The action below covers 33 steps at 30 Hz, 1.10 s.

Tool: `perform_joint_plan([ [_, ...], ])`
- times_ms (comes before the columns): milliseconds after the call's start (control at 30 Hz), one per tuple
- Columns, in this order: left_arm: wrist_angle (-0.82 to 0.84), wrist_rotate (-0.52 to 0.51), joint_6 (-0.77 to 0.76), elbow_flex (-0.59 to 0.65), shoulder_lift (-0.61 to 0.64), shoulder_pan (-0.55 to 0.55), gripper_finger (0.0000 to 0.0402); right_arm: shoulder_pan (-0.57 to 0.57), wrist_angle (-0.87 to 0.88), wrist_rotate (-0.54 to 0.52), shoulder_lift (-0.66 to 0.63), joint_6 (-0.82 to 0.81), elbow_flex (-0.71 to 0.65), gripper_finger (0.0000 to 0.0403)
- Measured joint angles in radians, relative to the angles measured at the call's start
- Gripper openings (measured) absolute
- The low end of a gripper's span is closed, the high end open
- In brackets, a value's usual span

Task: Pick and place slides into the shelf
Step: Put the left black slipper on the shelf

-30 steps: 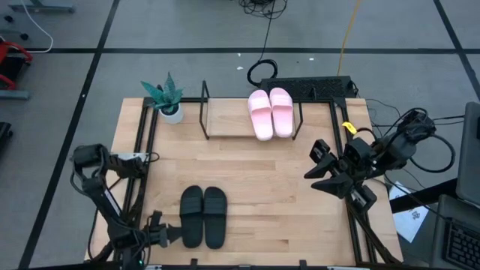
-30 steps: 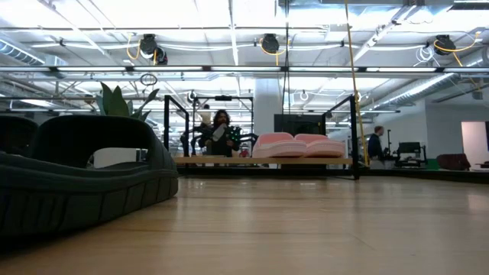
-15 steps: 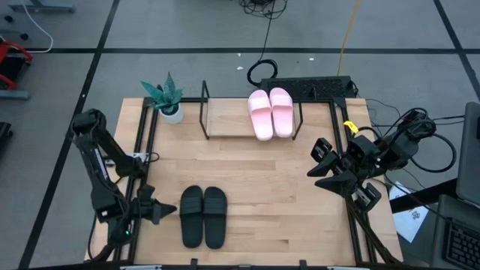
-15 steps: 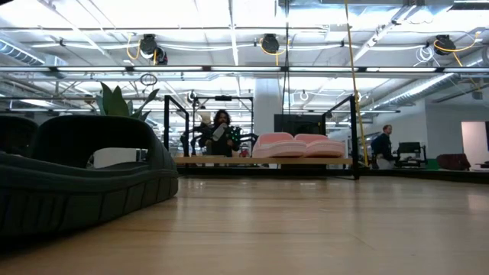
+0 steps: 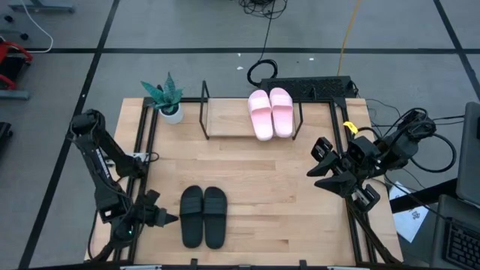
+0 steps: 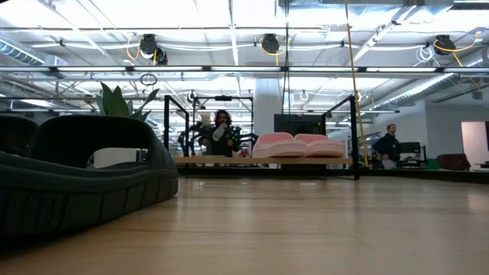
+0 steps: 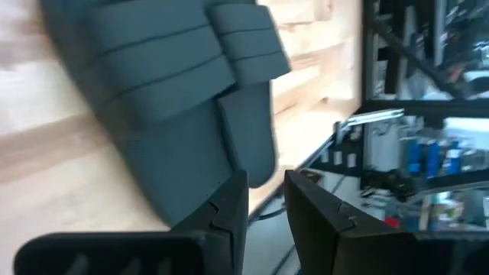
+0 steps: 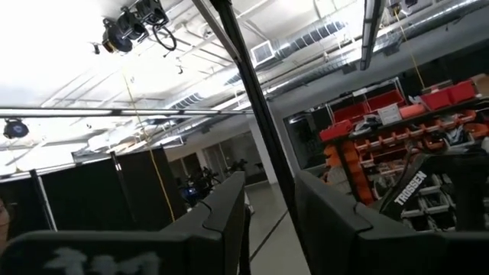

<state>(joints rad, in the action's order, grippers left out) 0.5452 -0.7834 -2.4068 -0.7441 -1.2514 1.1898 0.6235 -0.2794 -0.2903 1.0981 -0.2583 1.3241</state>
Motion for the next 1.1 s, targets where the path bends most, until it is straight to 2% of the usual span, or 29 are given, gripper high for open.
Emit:
perform_joint_plan([
  [167,-0.061,-0.002,0.140,0.000,0.000,-0.020,0.0088,0.000,-0.001,-0.059,0.000,0.017,0.000,0.0110],
  [267,-0.063,-0.020,0.072,0.000,0.000,-0.026,0.0088,-0.001,-0.001,-0.080,0.000,0.017,0.000,0.0110],
  [400,-0.100,-0.187,0.009,-0.019,-0.006,-0.027,0.0088,-0.002,0.000,-0.078,0.000,0.017,0.000,0.0110],
  [533,-0.098,-0.273,0.119,-0.108,-0.011,-0.049,0.0088,-0.002,0.000,-0.078,0.000,0.017,0.000,0.0110],
  [667,-0.068,-0.406,0.113,-0.193,-0.087,-0.057,0.0088,-0.002,0.000,-0.075,0.000,0.017,0.000,0.0110],
  [800,-0.083,-0.414,-0.057,-0.232,-0.238,-0.055,0.0088,-0.002,0.000,-0.075,0.000,0.017,0.000,0.0110],
  [933,-0.156,-0.386,-0.080,-0.283,-0.357,-0.076,0.0088,-0.002,0.000,-0.075,0.000,0.017,0.000,0.0110],
  [1100,-0.145,-0.376,-0.086,-0.315,-0.419,-0.086,0.0088,-0.002,-0.004,-0.078,0.000,0.033,0.000,0.0110],
])
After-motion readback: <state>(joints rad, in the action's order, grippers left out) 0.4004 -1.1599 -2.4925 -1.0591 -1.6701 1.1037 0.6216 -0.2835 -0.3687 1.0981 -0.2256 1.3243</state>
